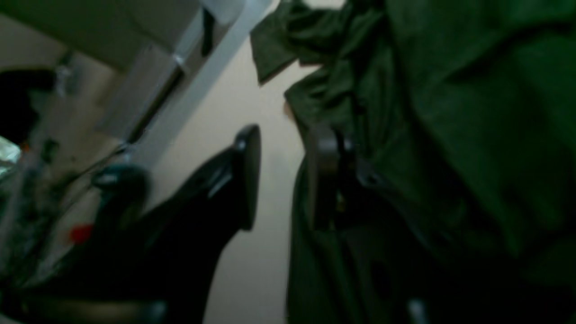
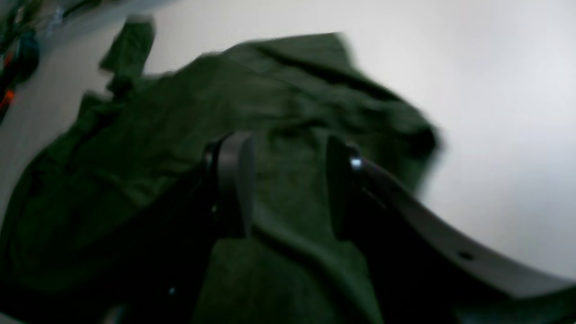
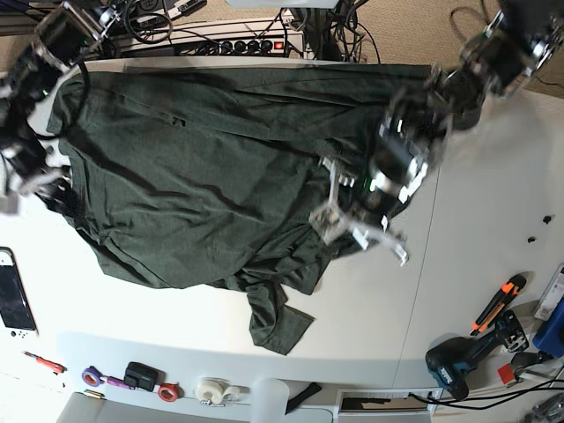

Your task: Layout the t-shirt on the table in an organized manner, then fold the t-shirt properly

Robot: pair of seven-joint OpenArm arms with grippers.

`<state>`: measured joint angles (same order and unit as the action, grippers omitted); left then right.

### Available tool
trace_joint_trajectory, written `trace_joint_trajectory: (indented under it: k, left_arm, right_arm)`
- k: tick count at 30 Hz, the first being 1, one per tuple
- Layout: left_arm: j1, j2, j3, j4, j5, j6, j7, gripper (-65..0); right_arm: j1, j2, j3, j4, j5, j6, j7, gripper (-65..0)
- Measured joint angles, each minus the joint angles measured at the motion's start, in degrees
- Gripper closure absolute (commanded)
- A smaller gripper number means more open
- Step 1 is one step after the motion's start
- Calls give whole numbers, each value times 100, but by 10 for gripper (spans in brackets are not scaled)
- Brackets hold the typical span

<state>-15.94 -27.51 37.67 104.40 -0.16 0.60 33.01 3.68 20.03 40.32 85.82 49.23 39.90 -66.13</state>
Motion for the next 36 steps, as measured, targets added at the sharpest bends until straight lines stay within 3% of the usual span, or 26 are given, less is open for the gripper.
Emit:
trace_joint_trajectory:
  k: [7, 11, 15, 17, 20, 26, 36]
  left_arm:
    - [-1419, 1165, -1429, -3047, -1934, -1762, -210, -189]
    - [-2260, 1631, -2378, -5034, -2835, -2387, -245, -192]
    - [-2846, 1875, -2946, -7123, -3095, -3016, -485, -269]
    - [-2892, 1895, -2986, -7816, -3115, -3073, -887, -270]
    - [-2758, 1869, -2988, -8076, -3126, -3073, -1067, -270]
    - [-2758, 2009, -2988, -8067, -3136, -3086, -892, -269]
    - [-2761, 2612, -2986, -8067, -2872, -2848, -929, -268]
  right_arm:
    - [-17, -44, -1154, -7, -968, -42, 409, -260]
    - [-20, -352, -1237, -11, -1193, -105, 592, -260]
    - [-31, -649, -1233, -11, -1198, -105, 654, -260]
    - [-31, -778, -1231, -11, -1239, -103, 658, -260]
    - [-33, -883, -1231, -11, -1283, -103, 658, -260]
    - [-33, -973, -1231, -11, -1298, -103, 682, -260]
    - [-33, -973, -1231, -11, -1300, -105, 673, -260]
